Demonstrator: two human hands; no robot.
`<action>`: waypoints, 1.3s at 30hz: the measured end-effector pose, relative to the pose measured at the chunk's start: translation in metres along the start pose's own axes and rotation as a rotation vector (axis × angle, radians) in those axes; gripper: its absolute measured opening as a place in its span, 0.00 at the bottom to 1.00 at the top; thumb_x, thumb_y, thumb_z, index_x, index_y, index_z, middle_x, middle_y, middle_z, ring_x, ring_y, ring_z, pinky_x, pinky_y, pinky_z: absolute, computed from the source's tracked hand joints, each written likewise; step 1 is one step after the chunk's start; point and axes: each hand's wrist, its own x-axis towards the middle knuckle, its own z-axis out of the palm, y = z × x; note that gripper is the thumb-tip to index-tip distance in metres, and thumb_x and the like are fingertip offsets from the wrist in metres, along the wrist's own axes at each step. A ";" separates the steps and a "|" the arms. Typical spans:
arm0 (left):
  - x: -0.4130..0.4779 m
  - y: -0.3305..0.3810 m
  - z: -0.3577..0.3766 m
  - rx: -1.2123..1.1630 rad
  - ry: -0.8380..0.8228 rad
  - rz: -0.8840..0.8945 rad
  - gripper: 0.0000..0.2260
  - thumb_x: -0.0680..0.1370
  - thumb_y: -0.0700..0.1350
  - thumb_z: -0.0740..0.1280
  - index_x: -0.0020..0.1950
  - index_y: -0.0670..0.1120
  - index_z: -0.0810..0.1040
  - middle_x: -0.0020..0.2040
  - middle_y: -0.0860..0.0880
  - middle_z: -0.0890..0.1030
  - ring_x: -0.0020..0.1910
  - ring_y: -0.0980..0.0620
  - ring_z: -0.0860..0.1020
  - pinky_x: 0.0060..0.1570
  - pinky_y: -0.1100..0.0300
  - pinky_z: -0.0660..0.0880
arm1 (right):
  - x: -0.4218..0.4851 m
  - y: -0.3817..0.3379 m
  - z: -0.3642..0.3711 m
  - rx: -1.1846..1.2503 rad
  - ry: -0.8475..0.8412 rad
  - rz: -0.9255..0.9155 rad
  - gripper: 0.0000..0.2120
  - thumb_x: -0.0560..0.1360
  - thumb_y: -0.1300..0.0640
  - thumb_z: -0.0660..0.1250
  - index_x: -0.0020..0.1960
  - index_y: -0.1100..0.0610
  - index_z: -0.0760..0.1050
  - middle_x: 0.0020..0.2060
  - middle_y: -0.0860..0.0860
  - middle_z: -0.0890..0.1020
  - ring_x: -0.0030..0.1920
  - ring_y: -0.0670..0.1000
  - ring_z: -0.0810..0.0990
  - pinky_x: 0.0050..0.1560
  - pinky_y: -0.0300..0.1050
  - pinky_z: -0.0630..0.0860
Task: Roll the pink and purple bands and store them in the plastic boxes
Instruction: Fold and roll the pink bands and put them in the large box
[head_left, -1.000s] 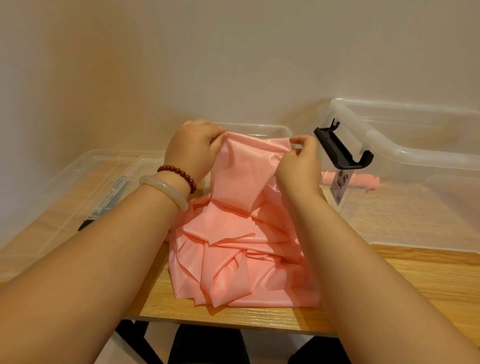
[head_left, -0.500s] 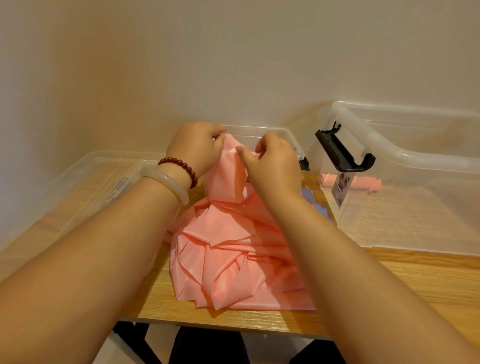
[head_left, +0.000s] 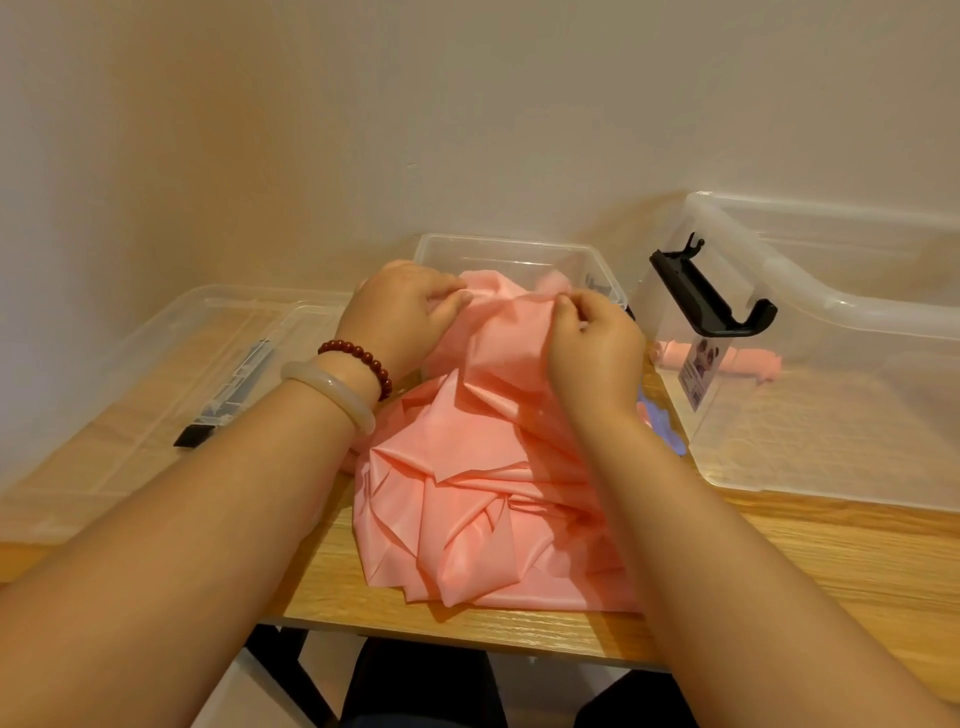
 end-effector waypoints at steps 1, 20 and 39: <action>0.000 0.000 0.001 -0.001 0.004 0.001 0.10 0.79 0.48 0.66 0.56 0.47 0.84 0.51 0.48 0.84 0.56 0.45 0.76 0.58 0.48 0.72 | 0.000 0.003 -0.003 0.025 0.025 0.053 0.11 0.81 0.59 0.58 0.48 0.60 0.79 0.42 0.53 0.80 0.44 0.53 0.75 0.41 0.44 0.64; 0.023 0.011 -0.019 0.154 0.228 0.002 0.13 0.81 0.47 0.61 0.53 0.42 0.83 0.45 0.44 0.75 0.51 0.42 0.73 0.47 0.53 0.68 | 0.021 -0.007 -0.018 0.060 0.065 0.049 0.16 0.71 0.72 0.53 0.48 0.56 0.71 0.40 0.50 0.76 0.41 0.52 0.73 0.37 0.43 0.66; -0.014 0.020 0.015 0.076 0.100 0.069 0.12 0.76 0.47 0.67 0.55 0.43 0.83 0.56 0.44 0.80 0.58 0.40 0.75 0.57 0.46 0.72 | -0.012 0.002 0.013 -0.166 -0.009 0.013 0.23 0.71 0.40 0.72 0.50 0.57 0.69 0.51 0.54 0.75 0.52 0.57 0.74 0.52 0.54 0.72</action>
